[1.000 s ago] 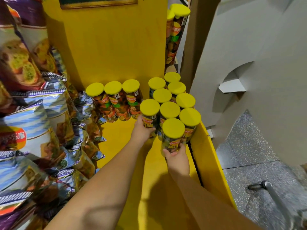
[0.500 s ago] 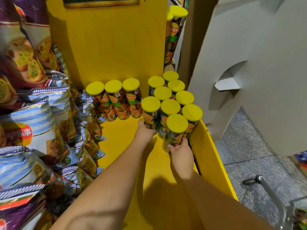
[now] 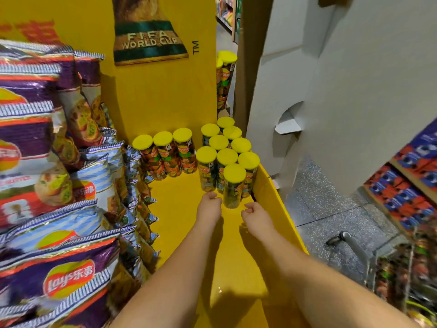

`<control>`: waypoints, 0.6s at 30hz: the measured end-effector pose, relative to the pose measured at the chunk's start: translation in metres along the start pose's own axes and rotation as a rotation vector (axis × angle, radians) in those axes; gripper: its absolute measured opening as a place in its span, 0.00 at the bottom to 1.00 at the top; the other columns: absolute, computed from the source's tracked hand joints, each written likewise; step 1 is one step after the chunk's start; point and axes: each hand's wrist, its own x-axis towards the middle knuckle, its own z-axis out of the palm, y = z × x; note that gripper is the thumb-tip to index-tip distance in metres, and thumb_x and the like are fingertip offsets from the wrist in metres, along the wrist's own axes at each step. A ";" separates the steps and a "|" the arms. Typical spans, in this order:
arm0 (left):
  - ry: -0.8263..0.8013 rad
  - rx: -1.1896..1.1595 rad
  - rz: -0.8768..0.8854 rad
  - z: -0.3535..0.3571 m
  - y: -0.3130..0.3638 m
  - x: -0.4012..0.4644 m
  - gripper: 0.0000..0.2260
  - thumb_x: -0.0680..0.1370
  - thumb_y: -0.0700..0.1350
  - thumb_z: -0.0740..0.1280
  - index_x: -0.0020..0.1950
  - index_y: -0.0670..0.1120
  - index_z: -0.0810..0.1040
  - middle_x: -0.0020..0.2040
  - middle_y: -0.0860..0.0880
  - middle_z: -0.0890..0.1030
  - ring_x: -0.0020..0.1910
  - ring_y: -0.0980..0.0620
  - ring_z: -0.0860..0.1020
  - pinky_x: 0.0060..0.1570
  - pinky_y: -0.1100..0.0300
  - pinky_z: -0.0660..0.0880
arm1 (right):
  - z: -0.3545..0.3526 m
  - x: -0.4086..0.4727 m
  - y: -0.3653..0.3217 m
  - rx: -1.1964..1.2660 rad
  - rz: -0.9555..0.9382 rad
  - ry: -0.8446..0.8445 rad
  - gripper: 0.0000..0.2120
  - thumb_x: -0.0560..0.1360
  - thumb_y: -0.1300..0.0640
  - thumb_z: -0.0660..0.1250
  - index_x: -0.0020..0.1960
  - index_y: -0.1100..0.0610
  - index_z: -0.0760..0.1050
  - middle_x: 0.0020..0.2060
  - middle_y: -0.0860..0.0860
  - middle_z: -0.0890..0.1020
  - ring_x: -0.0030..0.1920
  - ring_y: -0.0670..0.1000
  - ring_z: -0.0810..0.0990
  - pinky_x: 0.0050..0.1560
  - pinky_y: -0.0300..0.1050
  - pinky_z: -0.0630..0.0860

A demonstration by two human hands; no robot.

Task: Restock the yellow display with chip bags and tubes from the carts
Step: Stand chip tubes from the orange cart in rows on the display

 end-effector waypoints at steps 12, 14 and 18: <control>-0.358 0.075 0.397 0.105 0.045 -0.162 0.05 0.77 0.43 0.65 0.50 0.49 0.78 0.41 0.52 0.80 0.41 0.49 0.78 0.43 0.55 0.73 | -0.165 -0.146 0.037 0.180 -0.138 0.250 0.06 0.79 0.57 0.62 0.47 0.49 0.76 0.40 0.48 0.83 0.42 0.50 0.81 0.44 0.40 0.76; -0.472 0.142 0.429 0.146 0.040 -0.189 0.05 0.76 0.44 0.65 0.50 0.52 0.78 0.39 0.52 0.80 0.40 0.50 0.78 0.41 0.56 0.72 | -0.195 -0.169 0.068 0.202 -0.102 0.318 0.05 0.80 0.57 0.62 0.49 0.51 0.76 0.41 0.49 0.83 0.42 0.49 0.80 0.42 0.36 0.74; -0.687 0.243 0.451 0.221 0.022 -0.247 0.03 0.75 0.45 0.66 0.45 0.54 0.76 0.39 0.52 0.81 0.44 0.49 0.81 0.50 0.52 0.76 | -0.241 -0.207 0.141 0.270 -0.009 0.466 0.05 0.79 0.59 0.63 0.49 0.51 0.77 0.38 0.47 0.82 0.37 0.37 0.79 0.42 0.36 0.74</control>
